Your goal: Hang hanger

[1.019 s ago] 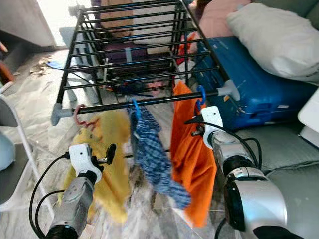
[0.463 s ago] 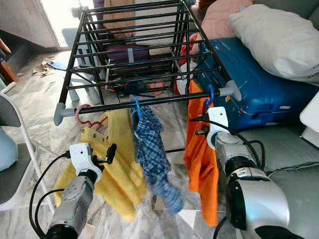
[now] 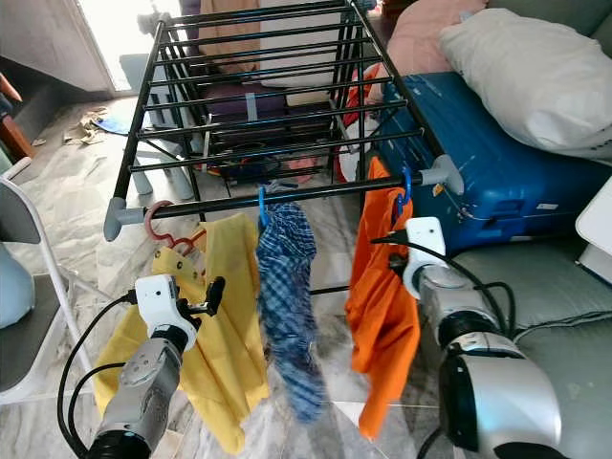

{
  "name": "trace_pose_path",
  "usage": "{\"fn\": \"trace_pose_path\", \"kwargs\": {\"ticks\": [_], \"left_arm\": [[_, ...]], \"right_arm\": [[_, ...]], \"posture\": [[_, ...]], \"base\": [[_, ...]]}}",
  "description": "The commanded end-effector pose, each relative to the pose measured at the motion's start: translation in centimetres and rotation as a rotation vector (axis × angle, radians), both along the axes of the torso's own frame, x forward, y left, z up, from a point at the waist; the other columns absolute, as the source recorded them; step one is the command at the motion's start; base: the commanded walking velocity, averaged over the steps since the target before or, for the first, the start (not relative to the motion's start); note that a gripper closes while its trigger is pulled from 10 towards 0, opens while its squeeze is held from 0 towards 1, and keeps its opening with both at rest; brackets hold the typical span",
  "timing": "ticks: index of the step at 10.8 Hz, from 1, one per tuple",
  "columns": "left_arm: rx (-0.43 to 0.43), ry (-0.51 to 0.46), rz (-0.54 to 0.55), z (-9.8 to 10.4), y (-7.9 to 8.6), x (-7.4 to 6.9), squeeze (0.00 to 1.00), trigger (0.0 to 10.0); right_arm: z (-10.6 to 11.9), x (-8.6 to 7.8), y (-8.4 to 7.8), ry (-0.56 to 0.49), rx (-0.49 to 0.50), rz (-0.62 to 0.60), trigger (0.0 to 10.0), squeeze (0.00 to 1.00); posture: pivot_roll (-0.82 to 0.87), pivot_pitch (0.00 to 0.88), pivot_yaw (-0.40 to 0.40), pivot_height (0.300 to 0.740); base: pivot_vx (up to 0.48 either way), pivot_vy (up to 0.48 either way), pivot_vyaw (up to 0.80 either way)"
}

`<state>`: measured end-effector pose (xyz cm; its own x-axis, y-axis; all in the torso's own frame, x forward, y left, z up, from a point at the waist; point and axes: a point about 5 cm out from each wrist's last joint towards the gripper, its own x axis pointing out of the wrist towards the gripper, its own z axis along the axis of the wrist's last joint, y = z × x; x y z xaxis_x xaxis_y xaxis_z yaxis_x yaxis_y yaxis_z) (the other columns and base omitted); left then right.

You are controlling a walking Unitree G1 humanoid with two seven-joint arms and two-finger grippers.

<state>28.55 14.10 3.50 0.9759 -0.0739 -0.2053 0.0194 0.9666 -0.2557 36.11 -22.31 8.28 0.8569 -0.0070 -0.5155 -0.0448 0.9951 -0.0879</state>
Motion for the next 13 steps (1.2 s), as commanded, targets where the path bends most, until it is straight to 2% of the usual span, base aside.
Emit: {"fn": "trace_pose_path", "kwargs": {"ticks": [1, 10, 11, 13], "left_arm": [[0.008, 0.005, -0.004, 0.1, 0.0, 0.1, 0.0, 10.0], [0.008, 0.006, -0.004, 0.1, 0.0, 0.2, 0.0, 10.0], [0.04, 0.052, 0.017, -0.5, -0.5, 0.3, 0.0, 10.0], [0.039, 0.069, 0.032, -0.6, -0.5, 0.4, 0.0, 10.0]], "right_arm": [[0.2, 0.2, 0.2, -0.015, 0.001, 0.007, 10.0, 1.0], [0.3, 0.2, 0.0, -0.02, -0.006, 0.007, 10.0, 1.0], [0.9, -2.1, -2.0, -0.326, -0.14, 0.024, 10.0, 1.0], [1.1, -2.4, -2.3, -0.362, -0.157, 0.04, 10.0, 1.0]], "posture": [[-0.15, 0.0, 0.087, 0.74], [-0.15, 0.0, 0.087, 0.74], [-0.21, 0.0, 0.098, 0.74], [-0.21, 0.0, 0.094, 0.74]], "base": [[0.0, 0.0, 0.0], [0.0, 0.0, 0.0], [0.0, 0.0, 0.0], [0.0, 0.0, 0.0]]}}
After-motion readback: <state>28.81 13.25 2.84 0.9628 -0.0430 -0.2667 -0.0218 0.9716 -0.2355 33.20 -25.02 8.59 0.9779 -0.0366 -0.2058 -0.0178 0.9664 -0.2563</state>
